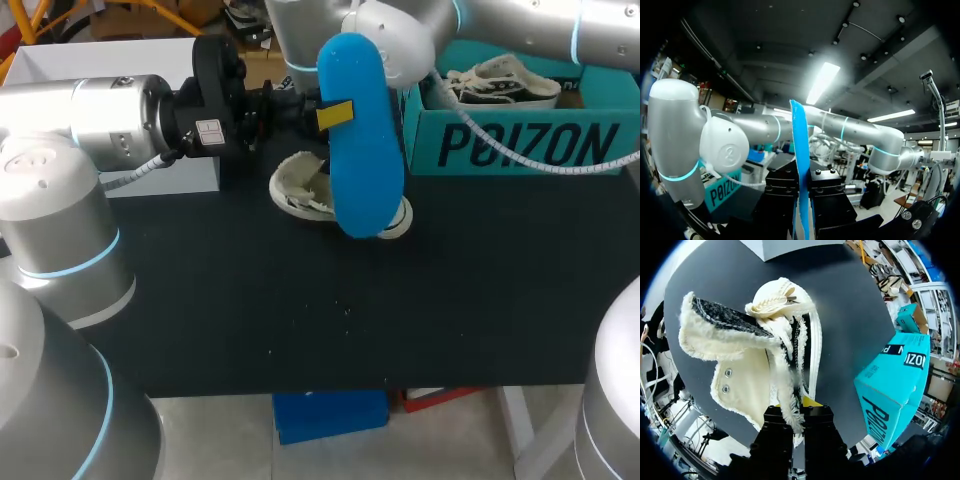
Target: Take the shoe out of the shoebox, open the shoe tongue, remove and reinsert the insole, then place the shoe into the shoebox
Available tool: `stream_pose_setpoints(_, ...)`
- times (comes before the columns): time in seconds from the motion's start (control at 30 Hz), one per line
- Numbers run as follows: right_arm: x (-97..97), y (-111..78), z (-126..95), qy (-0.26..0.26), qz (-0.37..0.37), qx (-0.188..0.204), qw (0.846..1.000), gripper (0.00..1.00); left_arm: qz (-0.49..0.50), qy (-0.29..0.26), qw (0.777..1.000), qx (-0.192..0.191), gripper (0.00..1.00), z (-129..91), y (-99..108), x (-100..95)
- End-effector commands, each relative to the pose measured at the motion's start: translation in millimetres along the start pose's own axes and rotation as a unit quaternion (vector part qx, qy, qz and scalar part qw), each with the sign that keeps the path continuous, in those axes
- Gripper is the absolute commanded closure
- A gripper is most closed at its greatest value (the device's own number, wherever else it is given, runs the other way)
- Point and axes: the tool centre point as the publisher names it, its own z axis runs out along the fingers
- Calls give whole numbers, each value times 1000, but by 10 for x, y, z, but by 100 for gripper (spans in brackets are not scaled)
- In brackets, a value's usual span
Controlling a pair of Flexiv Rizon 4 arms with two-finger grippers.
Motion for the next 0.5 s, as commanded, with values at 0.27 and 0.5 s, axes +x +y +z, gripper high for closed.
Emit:
stream_pose_setpoints(0.27, 142, -84, -112, 41, 413, 58, 908, 100, 1, -2, 1000, 1, 100, 31, 10, -6)
stream_pose_setpoints(0.5, 192, -118, -28, 57, 467, 68, 880, 100, 1, -2, 1000, 1, 100, 31, 10, -6)
